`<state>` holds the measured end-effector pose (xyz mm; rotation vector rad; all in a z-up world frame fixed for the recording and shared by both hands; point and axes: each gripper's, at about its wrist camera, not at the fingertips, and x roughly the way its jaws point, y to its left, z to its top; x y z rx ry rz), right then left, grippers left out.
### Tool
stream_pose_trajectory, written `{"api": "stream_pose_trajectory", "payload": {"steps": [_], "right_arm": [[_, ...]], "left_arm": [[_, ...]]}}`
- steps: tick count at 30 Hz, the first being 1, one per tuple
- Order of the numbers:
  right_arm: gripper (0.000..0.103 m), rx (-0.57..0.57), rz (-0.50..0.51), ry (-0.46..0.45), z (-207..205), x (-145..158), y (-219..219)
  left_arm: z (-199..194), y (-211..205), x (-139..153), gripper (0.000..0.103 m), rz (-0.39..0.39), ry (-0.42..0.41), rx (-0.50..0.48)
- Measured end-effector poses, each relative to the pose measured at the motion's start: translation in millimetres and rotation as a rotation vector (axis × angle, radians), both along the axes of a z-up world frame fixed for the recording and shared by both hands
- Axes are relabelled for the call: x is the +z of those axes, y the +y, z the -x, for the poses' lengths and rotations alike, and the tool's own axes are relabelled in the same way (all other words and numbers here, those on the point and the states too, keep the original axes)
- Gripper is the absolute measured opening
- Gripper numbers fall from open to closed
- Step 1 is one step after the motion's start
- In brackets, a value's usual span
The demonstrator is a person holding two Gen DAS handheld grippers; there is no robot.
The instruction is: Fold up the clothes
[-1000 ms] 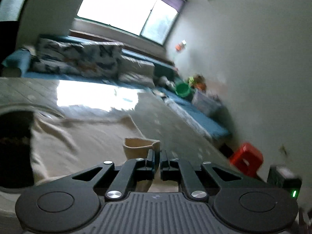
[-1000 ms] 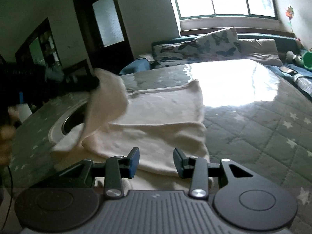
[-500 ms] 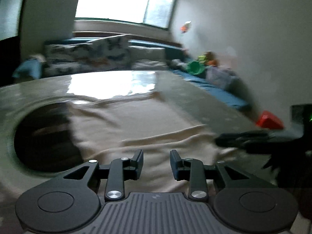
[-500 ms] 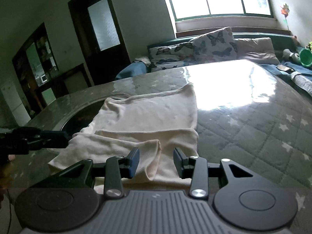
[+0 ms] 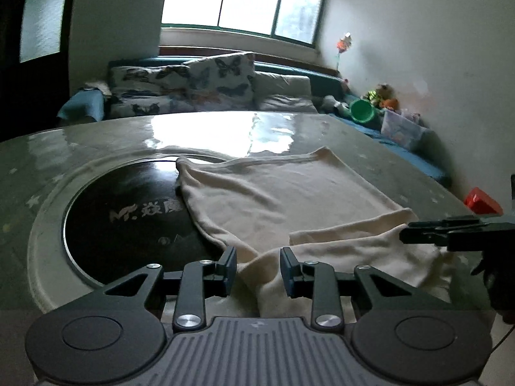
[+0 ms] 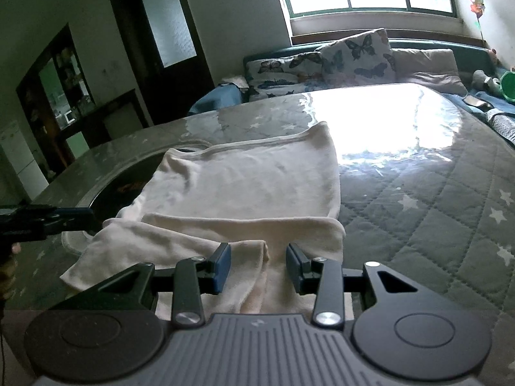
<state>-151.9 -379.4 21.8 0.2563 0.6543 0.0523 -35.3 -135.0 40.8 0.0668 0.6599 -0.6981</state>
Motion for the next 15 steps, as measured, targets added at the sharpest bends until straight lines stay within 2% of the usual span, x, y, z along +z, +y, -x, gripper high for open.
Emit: {"api": "stream_pose_trajectory", "payload": {"steps": [5,12,13,14,15], "right_arm": [[0.038,0.009,-0.001,0.005,-2.4,-0.5,0.5],[0.037,0.025,-0.009,0.015,-5.7,-1.0,0.2],[0.034,0.026,-0.010,0.016,-6.1,-1.0,0.4],[0.026,0.027,-0.011,0.017,-6.7,-1.3,0.5],[0.025,0.026,-0.011,0.018,-7.6,-1.7,0.6]], "left_arm": [[-17.5,-2.1,-7.8,0.026,-0.004,0.025,-0.116],[-35.9,-0.8,-13.5,0.026,0.004,0.043,-0.248],[-38.2,-0.7,-14.8,0.026,0.005,0.053,-0.269],[-39.6,-0.5,-16.0,0.020,0.004,0.057,-0.285],[-40.4,-0.2,-16.7,0.014,0.003,0.059,-0.297]]}}
